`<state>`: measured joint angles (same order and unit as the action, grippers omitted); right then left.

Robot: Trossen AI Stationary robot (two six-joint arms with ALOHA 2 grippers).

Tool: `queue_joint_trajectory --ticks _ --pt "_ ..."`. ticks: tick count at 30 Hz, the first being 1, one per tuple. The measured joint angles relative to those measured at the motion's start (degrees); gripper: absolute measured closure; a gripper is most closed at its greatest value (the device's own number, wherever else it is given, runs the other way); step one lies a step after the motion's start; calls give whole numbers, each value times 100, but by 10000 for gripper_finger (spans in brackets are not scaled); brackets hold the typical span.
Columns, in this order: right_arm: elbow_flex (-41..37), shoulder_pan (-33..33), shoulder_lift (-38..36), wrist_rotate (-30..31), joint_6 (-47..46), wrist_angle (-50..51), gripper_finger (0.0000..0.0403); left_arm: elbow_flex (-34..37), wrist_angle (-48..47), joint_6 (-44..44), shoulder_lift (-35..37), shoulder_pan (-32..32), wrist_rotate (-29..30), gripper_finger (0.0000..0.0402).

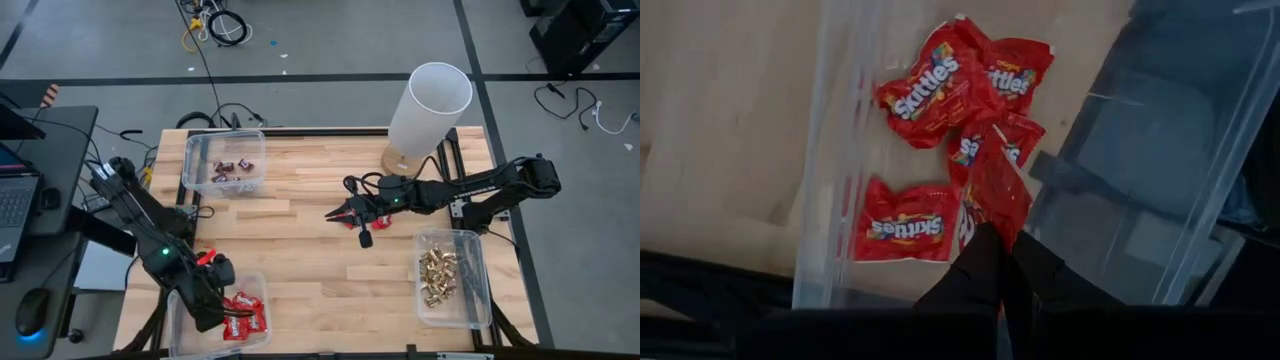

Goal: Sort candy
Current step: Put the red chocolate into the bottom left transparent bin

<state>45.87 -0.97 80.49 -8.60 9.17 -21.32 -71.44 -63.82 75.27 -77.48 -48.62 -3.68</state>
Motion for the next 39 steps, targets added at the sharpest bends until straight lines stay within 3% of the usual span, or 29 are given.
queue_joint_trajectory --ticks 5,16,22,24,27,30,34,39 --pt "0 -3 0 -2 -138 0 380 0 -5 200 -19 2 60 390" --pt "0 -39 0 -2 -149 2 383 0 -323 325 -16 2 34 324" --pt "1 -38 0 9 -150 16 380 0 -278 48 -14 45 9 317" --pt "0 -33 0 264 -171 87 381 0 -171 -137 -14 70 65 317" --pt "2 -22 0 1126 -210 404 386 -2 132 -617 -12 114 175 317" --pt "2 27 0 1760 -264 920 392 -2 394 -1364 47 168 590 317" --pt "0 142 0 1945 -660 1537 395 -2 575 -2492 185 311 1383 317" --pt "2 177 0 1954 -1258 2579 394 -2 570 -3752 424 511 3051 317"
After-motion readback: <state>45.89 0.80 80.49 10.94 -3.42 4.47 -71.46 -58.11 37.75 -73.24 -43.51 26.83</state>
